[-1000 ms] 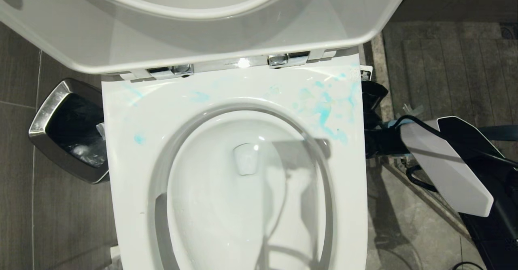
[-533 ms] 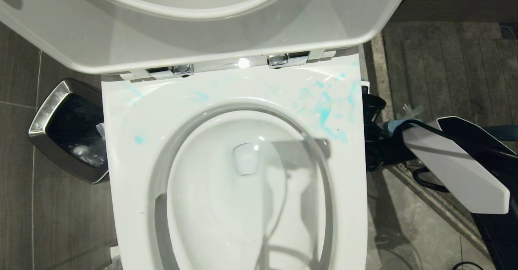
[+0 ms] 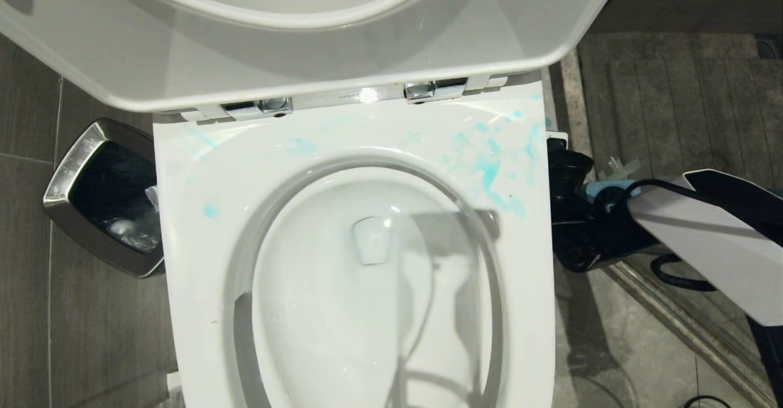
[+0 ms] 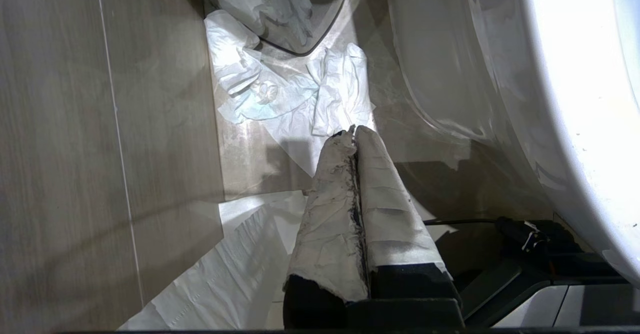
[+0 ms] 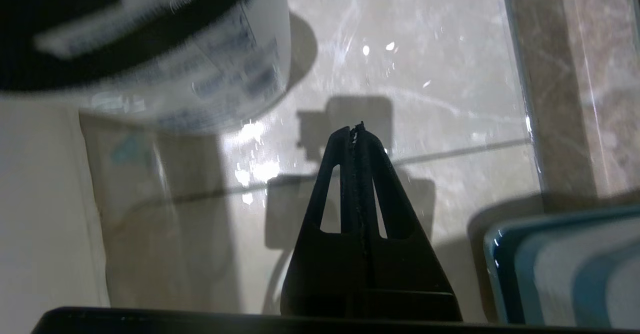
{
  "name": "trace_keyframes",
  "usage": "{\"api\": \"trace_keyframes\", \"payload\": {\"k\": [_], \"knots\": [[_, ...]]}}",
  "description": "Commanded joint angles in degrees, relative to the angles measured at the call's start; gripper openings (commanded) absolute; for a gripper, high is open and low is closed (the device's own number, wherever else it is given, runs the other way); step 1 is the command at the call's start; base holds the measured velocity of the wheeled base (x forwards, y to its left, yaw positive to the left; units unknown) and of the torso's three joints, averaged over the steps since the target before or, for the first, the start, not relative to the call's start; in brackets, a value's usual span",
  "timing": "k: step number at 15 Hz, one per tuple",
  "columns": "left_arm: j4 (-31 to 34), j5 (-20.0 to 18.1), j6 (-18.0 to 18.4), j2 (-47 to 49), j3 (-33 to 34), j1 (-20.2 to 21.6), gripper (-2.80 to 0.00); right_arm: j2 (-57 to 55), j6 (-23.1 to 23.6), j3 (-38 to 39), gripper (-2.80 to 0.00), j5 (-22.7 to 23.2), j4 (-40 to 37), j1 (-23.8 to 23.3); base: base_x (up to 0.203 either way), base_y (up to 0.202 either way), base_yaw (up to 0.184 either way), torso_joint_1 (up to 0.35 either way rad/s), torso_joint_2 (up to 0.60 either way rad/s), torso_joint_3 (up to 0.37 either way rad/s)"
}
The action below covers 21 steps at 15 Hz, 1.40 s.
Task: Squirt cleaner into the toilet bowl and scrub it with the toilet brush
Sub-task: Pour in the cleaning agent
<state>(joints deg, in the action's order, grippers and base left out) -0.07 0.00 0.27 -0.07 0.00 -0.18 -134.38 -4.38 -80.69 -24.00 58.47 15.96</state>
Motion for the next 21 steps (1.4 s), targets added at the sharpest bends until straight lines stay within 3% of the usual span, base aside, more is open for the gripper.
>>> {"api": "trace_keyframes", "payload": {"k": [1, 4, 7, 11, 21], "knots": [[-0.01, 0.00, 0.00, 0.07, 0.00, 0.01, -2.80, 2.53, 0.49, 2.72, -2.80, 0.10, 0.33, -0.39, 0.000, 0.000, 0.000, 0.000, 0.00, 0.000], [-0.01, 0.00, 0.00, 0.07, 0.00, 0.01, -2.80, 7.27, 2.88, 8.61, -2.80, 2.16, 0.21, -2.81, 0.000, 0.000, 0.000, 0.000, 0.00, 0.000], [-0.01, 0.00, 0.00, 0.07, 0.00, 0.01, -2.80, 7.41, 3.02, 5.98, -2.80, 2.61, 0.20, -6.91, 0.000, 0.000, 0.000, 0.000, 0.00, 0.000], [-0.01, 0.00, 0.00, 0.07, 0.00, 0.01, -2.80, 5.81, -0.76, -1.46, -2.80, 2.82, -1.67, -10.41, 0.000, 0.000, 0.000, 0.000, 0.00, 0.000], [-0.01, 0.00, 0.00, 0.07, 0.00, 0.01, -2.80, 3.63, -5.23, -2.62, -2.80, 2.82, -4.73, -3.75, 0.000, 0.000, 0.000, 0.000, 0.00, 0.000]]}}
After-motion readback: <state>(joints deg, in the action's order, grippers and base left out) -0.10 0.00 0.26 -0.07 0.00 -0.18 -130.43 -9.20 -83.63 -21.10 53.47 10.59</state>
